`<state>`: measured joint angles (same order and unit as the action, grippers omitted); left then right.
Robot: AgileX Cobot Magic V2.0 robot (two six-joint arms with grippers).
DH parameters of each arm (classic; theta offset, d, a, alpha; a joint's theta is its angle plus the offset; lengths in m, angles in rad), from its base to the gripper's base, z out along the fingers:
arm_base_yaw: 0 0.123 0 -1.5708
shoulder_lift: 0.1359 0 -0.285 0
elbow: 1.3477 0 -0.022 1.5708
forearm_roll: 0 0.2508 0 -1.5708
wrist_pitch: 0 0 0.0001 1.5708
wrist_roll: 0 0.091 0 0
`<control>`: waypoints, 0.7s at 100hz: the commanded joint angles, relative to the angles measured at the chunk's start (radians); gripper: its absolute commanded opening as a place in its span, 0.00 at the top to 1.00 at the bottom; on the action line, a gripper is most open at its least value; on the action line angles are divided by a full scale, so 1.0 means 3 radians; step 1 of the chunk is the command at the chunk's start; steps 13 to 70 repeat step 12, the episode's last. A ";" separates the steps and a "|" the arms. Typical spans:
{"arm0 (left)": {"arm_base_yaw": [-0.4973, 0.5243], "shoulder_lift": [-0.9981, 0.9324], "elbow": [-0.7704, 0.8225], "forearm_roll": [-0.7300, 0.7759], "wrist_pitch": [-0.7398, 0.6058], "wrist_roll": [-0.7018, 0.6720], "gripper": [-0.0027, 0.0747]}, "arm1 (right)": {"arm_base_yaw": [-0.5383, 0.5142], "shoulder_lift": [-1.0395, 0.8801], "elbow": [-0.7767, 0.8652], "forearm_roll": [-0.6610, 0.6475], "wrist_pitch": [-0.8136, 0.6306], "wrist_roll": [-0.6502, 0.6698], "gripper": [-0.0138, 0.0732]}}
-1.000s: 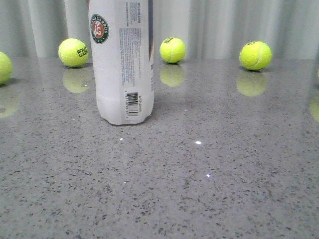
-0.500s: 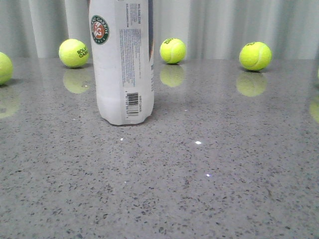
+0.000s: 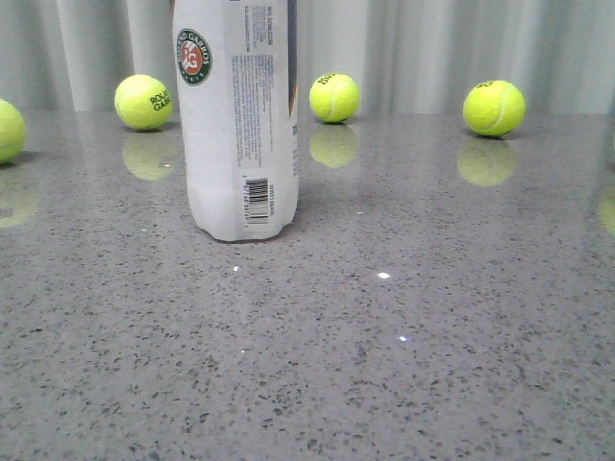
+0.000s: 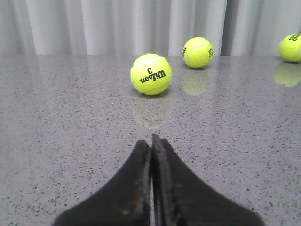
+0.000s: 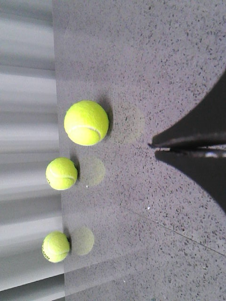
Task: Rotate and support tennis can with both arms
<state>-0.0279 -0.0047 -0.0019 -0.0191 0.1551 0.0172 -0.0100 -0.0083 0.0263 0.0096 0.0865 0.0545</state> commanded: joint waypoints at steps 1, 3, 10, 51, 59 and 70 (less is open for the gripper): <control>0.0009 -0.0128 0.0153 -0.0010 -0.0240 -0.0004 0.99 | -0.0028 -0.0084 -0.0058 0.0004 -0.0288 -0.0037 0.91; 0.0009 -0.0128 0.0153 -0.0010 -0.0240 -0.0004 0.99 | -0.0028 -0.0084 -0.0058 0.0004 -0.0288 -0.0037 0.91; 0.0009 -0.0128 0.0153 -0.0010 -0.0240 -0.0004 0.99 | -0.0028 -0.0084 -0.0058 0.0004 -0.0288 -0.0037 0.91; 0.0009 -0.0128 0.0153 -0.0010 -0.0240 -0.0004 0.99 | -0.0028 -0.0084 -0.0058 0.0004 -0.0288 -0.0037 0.91; 0.0009 -0.0128 0.0153 -0.0010 -0.0240 -0.0004 0.99 | -0.0028 -0.0084 -0.0058 0.0004 -0.0288 -0.0037 0.91; 0.0009 -0.0128 0.0153 -0.0010 -0.0240 -0.0004 0.99 | -0.0028 -0.0084 -0.0058 0.0004 -0.0288 -0.0037 0.91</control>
